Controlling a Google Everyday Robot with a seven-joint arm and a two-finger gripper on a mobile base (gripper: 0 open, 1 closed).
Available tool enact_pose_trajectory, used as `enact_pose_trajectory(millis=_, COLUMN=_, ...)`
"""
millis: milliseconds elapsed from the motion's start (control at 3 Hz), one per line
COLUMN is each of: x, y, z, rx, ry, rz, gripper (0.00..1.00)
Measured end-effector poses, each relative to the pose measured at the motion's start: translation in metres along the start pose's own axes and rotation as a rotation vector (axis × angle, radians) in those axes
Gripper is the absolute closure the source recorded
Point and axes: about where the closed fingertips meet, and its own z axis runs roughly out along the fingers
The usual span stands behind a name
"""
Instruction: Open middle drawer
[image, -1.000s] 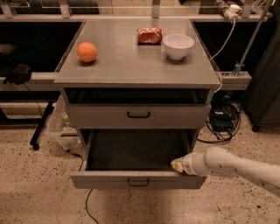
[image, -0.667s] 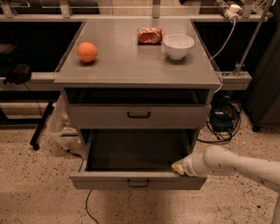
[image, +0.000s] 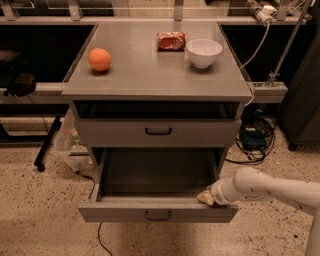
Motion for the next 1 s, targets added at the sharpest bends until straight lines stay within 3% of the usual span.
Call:
enact_pose_trajectory(millis=333, x=-0.0015, y=-0.0012, z=0.0007, rx=0.0, ry=0.0, rz=0.0, gripper=0.0)
enact_pose_trajectory(millis=1000, x=0.0003, y=0.0073, z=0.0008, rx=-0.001, ry=0.015, rz=-0.014, gripper=0.0)
